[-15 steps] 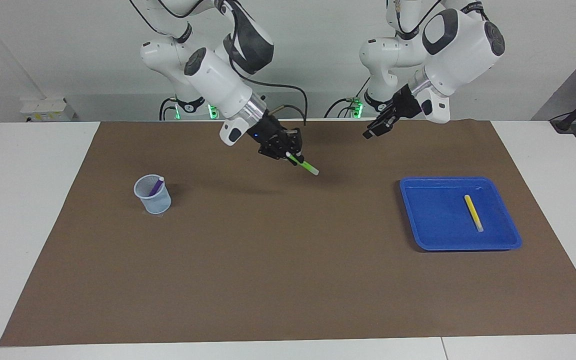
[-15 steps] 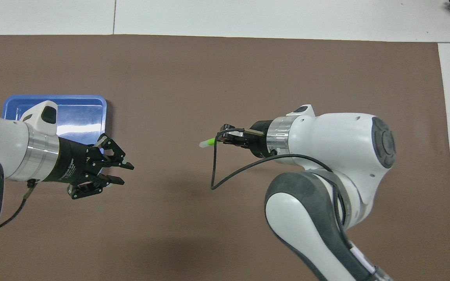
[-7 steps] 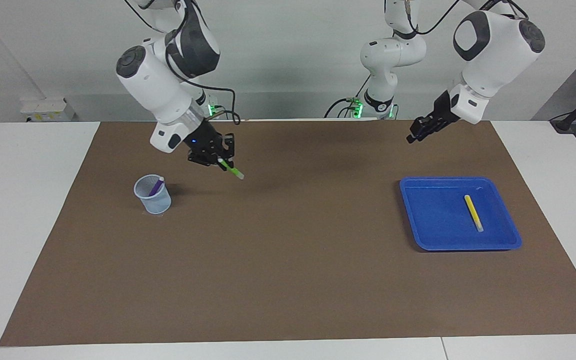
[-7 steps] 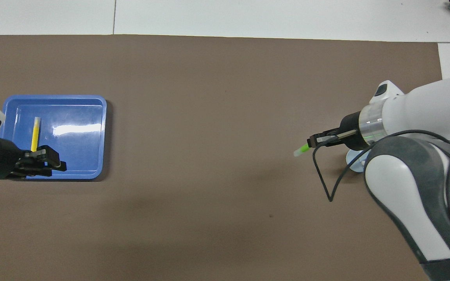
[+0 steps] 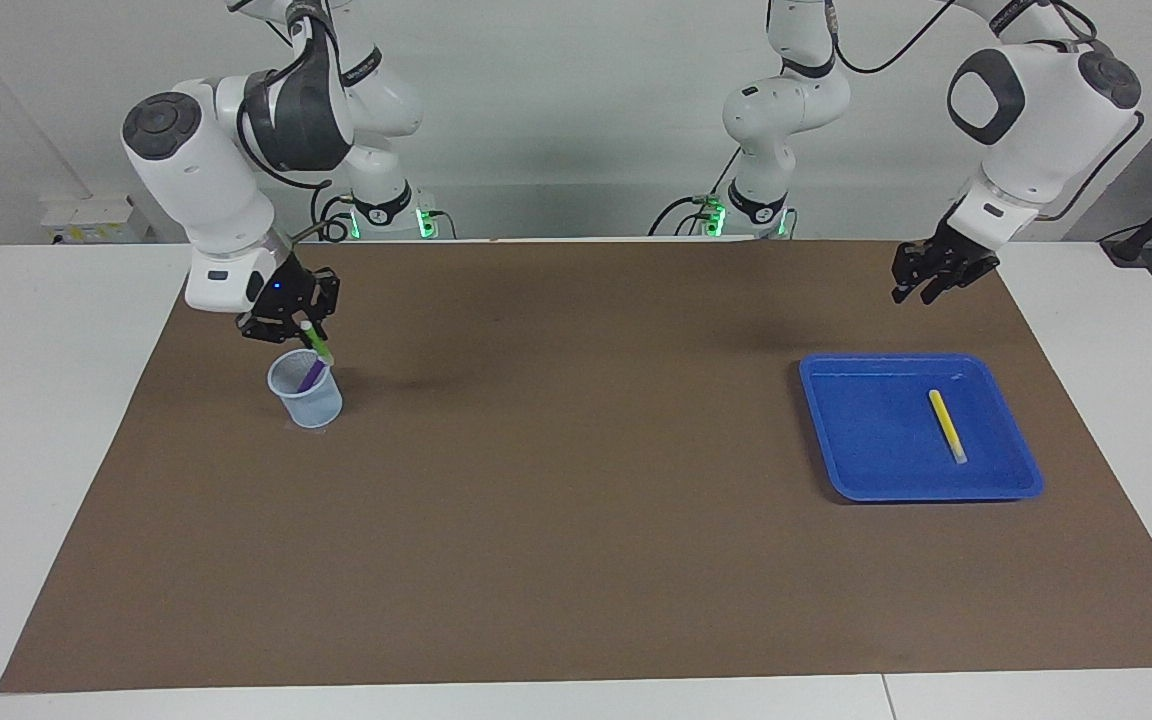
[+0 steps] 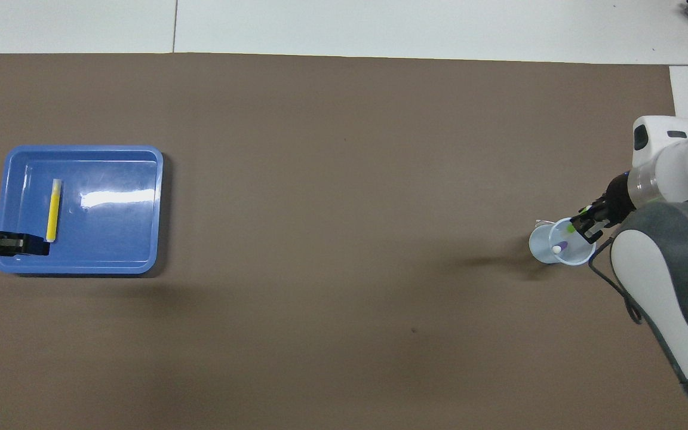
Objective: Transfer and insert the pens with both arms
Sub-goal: 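Insert the green pen into the white cup with the right gripper, then grasp the yellow pen with the left gripper while the right gripper withdraws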
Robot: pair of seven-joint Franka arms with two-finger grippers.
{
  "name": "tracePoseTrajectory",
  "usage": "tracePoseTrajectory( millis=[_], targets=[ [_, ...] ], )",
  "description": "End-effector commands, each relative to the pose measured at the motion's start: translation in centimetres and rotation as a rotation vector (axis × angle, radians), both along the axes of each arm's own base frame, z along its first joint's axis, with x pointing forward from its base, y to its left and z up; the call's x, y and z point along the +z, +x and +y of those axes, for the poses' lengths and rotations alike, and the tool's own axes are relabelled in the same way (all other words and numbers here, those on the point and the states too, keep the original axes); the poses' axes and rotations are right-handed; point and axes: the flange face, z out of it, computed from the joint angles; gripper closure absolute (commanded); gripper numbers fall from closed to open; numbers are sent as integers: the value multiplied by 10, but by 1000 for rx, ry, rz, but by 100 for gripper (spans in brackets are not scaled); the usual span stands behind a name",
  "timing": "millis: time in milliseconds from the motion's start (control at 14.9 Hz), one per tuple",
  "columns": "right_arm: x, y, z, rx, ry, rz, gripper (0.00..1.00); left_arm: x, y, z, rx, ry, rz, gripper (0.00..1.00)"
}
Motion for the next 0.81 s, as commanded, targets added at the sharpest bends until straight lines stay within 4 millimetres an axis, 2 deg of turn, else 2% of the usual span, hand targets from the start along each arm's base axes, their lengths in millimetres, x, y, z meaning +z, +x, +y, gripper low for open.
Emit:
tracePoseTrajectory(
  millis=[0, 269, 404, 605, 740],
  targets=[
    [-5, -3, 0, 57, -36, -23, 100, -28, 15, 18, -45, 47, -18, 54],
    [-21, -16, -2, 63, -42, -27, 100, -67, 33, 47, 4, 43, -60, 54],
    [-30, -18, -14, 67, -41, -32, 100, -82, 40, 52, 12, 43, -82, 54],
    [-43, -27, -15, 77, -43, -43, 100, -106, 50, 60, 23, 42, -111, 53],
    [-53, -34, -22, 86, -46, -59, 100, -129, 58, 67, 31, 39, -131, 53]
  ],
)
